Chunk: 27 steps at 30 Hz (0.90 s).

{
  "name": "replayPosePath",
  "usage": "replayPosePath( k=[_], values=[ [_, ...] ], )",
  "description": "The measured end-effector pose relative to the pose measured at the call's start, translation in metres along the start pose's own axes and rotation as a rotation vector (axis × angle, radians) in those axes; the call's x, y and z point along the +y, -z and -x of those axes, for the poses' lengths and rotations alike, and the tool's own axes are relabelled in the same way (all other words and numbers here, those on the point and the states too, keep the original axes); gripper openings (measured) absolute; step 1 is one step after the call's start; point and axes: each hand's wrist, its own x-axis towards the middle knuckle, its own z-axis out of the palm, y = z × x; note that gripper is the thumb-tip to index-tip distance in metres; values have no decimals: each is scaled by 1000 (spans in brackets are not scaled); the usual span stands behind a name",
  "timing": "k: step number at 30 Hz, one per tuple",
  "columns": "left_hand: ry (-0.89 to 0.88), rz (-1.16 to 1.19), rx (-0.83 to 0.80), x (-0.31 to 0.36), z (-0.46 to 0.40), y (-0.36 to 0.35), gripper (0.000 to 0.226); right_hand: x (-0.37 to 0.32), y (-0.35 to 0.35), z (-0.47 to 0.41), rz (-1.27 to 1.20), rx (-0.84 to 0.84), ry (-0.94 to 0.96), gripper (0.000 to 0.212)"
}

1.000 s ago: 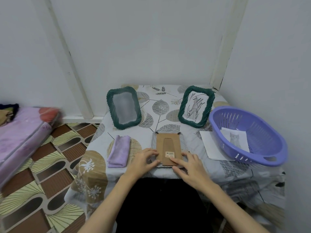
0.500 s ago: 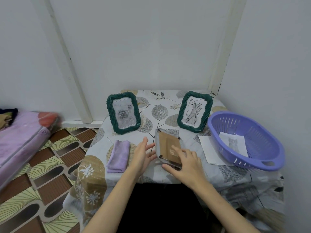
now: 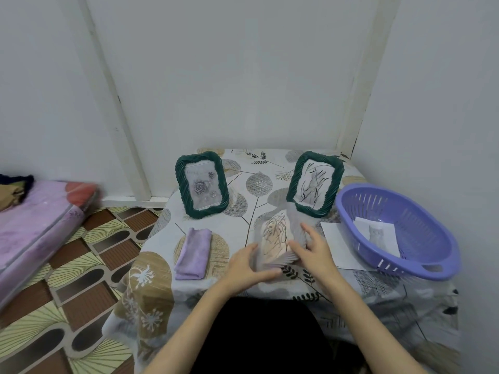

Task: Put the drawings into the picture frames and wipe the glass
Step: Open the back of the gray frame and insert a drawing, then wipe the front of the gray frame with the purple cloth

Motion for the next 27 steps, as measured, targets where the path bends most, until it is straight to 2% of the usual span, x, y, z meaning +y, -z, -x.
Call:
replayPosePath(
  k=[2,4,7,9,12,13,16,17,19,21,22,24,25,27],
  values=[
    [-25,-210,20,-10,-2,2,116,12,-1,0,-37,-66,-100,63],
    [-62,-352,44,-20,-4,5,108,23,-1,2,125,-110,-111,66],
    [-131,-390,46,-30,-6,9,110,38,1,1,367,-146,-90,73],
    [-166,-386,47,-36,-7,7,97,40,2,2,518,-164,-38,81],
    [-219,-415,122,-42,-7,0,83,47,2,0,706,-192,64,133],
    [-231,-421,126,-43,-6,-2,83,48,2,-1,761,-204,73,141],
    [-207,-366,117,-40,-2,6,89,51,3,-2,876,-222,123,136],
    [-196,-350,186,-39,-2,12,87,50,3,-1,911,-220,132,127],
    [-170,-367,461,-42,-7,30,72,51,4,0,934,-216,145,113],
    [12,-394,690,-43,-10,54,47,50,4,1,947,-220,142,111],
    [166,-393,707,-45,-12,66,42,49,4,1,955,-219,138,112],
    [477,-330,564,-51,-17,85,46,46,4,2,964,-217,124,112],
    [571,-288,475,-51,-19,91,50,44,4,3,971,-218,118,112],
    [618,-227,344,-48,-22,99,53,42,3,5,967,-227,105,106]
  ],
)
